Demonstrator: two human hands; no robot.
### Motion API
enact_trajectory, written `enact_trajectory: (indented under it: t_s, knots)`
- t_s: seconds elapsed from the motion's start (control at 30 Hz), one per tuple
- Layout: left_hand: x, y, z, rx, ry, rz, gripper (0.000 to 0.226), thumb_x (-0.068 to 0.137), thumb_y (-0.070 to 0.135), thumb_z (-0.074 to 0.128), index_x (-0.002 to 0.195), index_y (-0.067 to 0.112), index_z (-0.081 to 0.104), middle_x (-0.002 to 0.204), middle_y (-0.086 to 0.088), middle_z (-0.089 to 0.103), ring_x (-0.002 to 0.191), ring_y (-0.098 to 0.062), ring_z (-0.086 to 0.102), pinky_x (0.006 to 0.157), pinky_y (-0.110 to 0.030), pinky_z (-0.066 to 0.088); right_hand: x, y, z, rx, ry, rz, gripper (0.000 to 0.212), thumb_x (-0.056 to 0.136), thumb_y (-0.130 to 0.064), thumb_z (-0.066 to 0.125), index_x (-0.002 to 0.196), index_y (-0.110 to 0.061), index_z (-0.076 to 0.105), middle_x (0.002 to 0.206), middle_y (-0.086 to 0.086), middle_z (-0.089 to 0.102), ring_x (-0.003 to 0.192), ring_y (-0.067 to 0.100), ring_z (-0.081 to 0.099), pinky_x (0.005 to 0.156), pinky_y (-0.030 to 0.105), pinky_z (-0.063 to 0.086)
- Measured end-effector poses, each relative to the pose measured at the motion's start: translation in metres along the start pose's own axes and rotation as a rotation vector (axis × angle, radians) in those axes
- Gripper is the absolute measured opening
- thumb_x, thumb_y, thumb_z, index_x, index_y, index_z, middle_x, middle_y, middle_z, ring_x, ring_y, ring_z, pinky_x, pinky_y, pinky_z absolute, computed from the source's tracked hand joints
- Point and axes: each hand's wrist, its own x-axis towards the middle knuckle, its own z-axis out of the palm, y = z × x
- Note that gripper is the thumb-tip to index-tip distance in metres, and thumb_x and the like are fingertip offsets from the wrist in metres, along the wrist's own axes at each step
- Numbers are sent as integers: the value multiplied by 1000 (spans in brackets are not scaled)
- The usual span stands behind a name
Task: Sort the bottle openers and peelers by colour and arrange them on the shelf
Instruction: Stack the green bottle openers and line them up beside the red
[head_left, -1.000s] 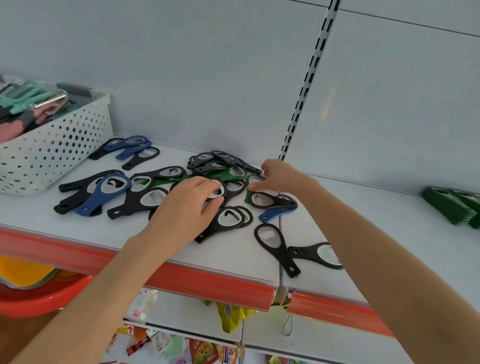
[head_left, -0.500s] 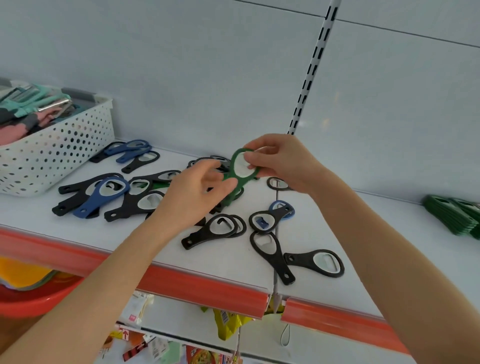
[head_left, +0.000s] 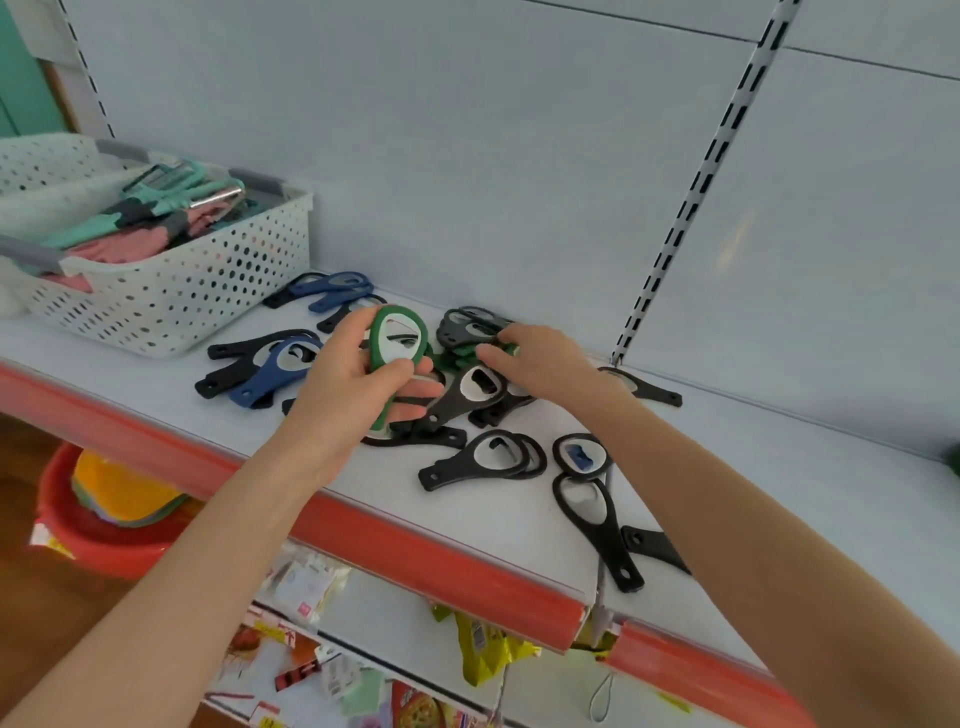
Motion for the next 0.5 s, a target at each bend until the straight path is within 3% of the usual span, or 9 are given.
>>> enact_trajectory:
  t_s: [0.1, 0.23, 0.4, 0.5]
  knots:
    - [2, 0, -4, -46, 6, -10, 32, 92, -2, 46, 111, 24, 51, 91, -9, 66, 70, -13, 70, 59, -25, 57, 2, 3, -8, 56, -58, -17, 44, 91, -41, 51, 126, -14, 53, 131, 6, 54, 119, 26, 50, 99, 33, 40]
    - [10, 0, -9, -70, -11, -17, 30, 92, 0, 48, 108, 26, 51, 93, -9, 66, 70, -13, 70, 62, -26, 58, -2, 15, -14, 88, -74, 13, 35, 83, -31, 64, 114, -14, 59, 122, 5, 57, 108, 23, 54, 90, 30, 41]
    - [24, -2, -20, -62, -113, -34, 26, 93, 5, 47, 105, 28, 54, 95, -11, 67, 75, -16, 70, 67, -29, 58, -11, 16, -13, 128, -19, 120, 35, 78, -34, 71, 106, -16, 60, 108, 1, 58, 99, 19, 54, 82, 28, 41]
    - [33, -2, -28, -66, -170, -44, 24, 93, 6, 48, 106, 25, 54, 95, -12, 67, 74, -16, 70, 64, -27, 58, -20, 11, -13, 128, -5, 187, 38, 78, -35, 71, 109, -15, 59, 105, 2, 57, 103, 20, 56, 87, 31, 44]
